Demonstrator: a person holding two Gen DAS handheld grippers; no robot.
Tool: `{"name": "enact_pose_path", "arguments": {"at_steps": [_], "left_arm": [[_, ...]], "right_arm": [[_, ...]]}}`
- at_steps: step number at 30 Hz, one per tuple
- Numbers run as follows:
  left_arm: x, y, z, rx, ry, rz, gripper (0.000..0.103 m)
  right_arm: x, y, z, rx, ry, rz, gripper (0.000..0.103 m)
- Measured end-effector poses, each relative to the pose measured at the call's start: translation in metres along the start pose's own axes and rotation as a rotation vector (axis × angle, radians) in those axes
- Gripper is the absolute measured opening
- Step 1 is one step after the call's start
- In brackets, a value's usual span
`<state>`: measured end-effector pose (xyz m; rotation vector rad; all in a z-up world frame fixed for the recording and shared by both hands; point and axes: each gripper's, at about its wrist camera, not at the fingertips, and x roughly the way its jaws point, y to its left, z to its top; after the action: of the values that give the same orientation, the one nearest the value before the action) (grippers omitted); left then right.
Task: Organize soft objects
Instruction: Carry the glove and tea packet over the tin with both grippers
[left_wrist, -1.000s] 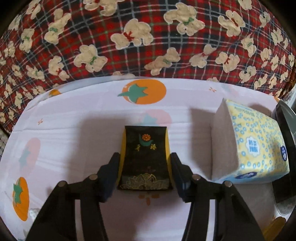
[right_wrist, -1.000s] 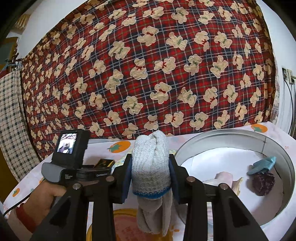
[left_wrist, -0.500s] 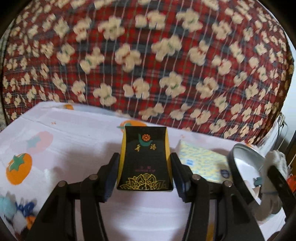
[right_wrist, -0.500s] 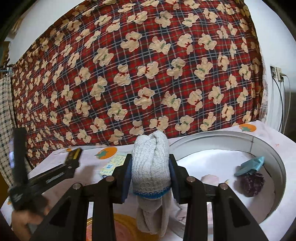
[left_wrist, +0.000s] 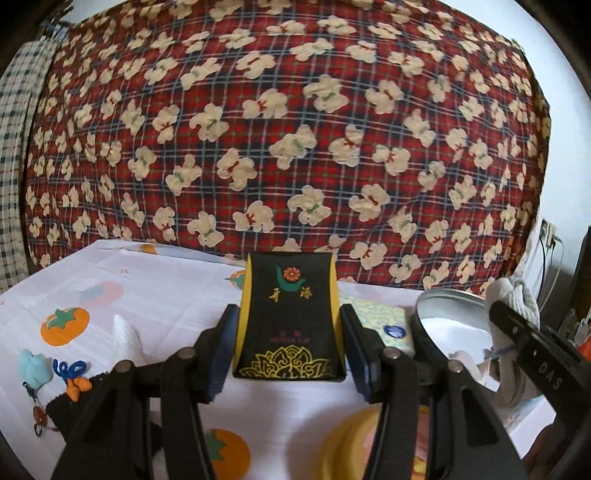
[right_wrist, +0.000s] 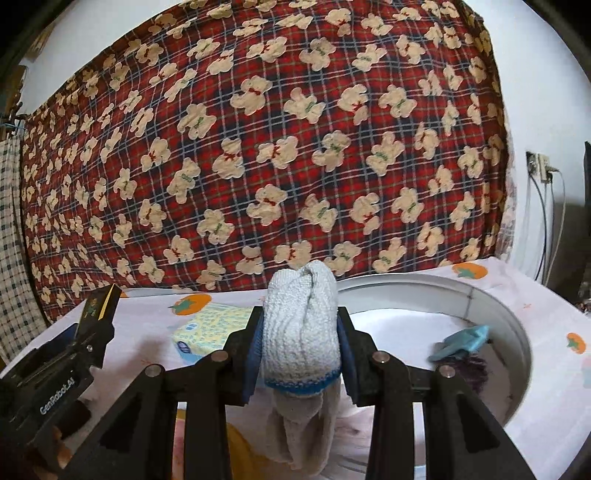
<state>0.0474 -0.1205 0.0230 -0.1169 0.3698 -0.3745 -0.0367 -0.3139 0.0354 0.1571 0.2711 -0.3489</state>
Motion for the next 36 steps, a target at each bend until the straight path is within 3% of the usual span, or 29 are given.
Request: {"name": "enact_pose_path", "arguments": {"at_steps": [11, 36], "left_arm": [[-0.026, -0.04, -0.016, 0.046, -0.049, -0.014, 0.054], [-0.037, -0.132, -0.028, 0.12, -0.06, -0.144, 0.054]], "right_arm": [[-0.015, -0.028, -0.003, -0.071, -0.039, -0.047, 0.039], [-0.032, -0.111, 0.007, -0.033, -0.095, -0.146, 0.039]]}}
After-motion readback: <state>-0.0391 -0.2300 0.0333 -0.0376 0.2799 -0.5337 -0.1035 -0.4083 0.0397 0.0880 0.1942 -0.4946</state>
